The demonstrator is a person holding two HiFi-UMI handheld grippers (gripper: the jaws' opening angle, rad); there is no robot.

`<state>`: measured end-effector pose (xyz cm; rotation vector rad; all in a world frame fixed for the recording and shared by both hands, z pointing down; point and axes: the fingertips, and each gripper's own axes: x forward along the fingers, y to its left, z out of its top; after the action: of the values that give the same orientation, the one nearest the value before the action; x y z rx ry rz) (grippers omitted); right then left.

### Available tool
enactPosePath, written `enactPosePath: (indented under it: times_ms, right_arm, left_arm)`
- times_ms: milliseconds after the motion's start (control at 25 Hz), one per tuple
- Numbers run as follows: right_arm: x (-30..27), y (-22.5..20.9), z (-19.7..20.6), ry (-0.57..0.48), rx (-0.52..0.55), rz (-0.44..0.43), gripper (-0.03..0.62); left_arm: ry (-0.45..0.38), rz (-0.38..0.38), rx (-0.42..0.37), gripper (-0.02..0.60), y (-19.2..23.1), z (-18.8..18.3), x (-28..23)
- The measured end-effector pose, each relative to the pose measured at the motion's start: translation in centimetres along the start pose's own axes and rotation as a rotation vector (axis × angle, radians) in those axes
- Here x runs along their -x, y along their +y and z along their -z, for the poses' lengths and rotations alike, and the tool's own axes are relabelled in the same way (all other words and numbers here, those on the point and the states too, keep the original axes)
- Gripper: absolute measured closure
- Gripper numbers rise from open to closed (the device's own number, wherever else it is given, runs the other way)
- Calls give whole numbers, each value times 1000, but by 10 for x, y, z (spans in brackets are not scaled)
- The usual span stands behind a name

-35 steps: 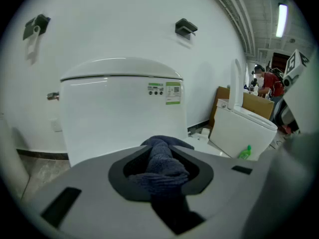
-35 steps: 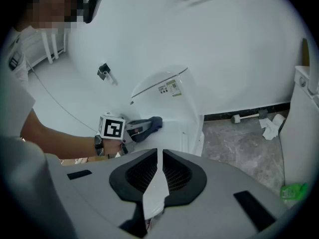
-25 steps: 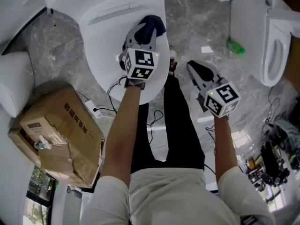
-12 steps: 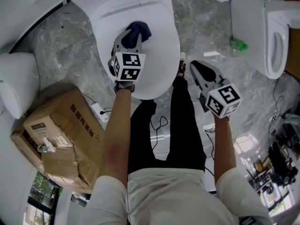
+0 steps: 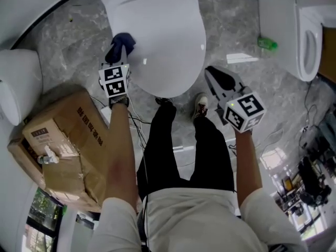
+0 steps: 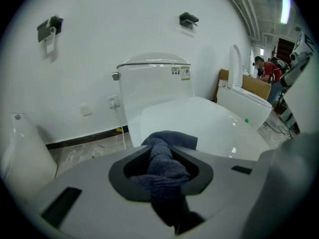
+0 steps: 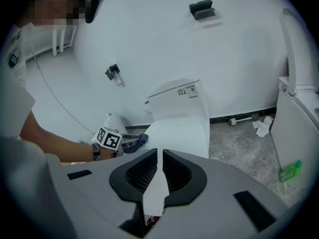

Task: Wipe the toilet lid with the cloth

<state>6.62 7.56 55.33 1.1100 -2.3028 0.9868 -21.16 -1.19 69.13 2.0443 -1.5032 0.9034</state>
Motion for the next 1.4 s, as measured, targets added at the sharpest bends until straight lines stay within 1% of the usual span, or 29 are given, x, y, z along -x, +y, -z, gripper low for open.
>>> enactPosePath:
  times_ms: [80,160,280,400,560,760,920,1040,1240,1400]
  right_arm:
    - [3,2,4,4,9,-12,542]
    - [8,-2,7,7,24,-11,542]
    - [20,-14,12,12,51,0,542]
    - [34,-26,17,15,76,12,542]
    - [60,-41,23,1,76,32,542]
    - [94,-62,35,-2,76,73,542]
    - [116,-72,41,8,94,74,542]
    - [127,-76,45,17,101,76,542]
    - [133,-79,50,32,99,65,542]
    - [124,-78,55,49,109,51,542]
  left_arm:
    - [-2,-16,34,489,-2,8,7]
    - [-12,-21,56,489,-15,9,11]
    - [-30,-1,70,489,-49,4,12]
    - [-30,17,73,489,-84,0,9]
    - [-28,37,85,489,-125,-6,2]
    - [-15,74,41,489,-183,-16,-7]
    - [-19,79,45,489,-215,-18,-12]
    - [-16,99,51,489,-236,-18,-14]
    - [6,143,31,489,-269,-9,-11]
    - [13,196,-29,489,-294,10,-5]
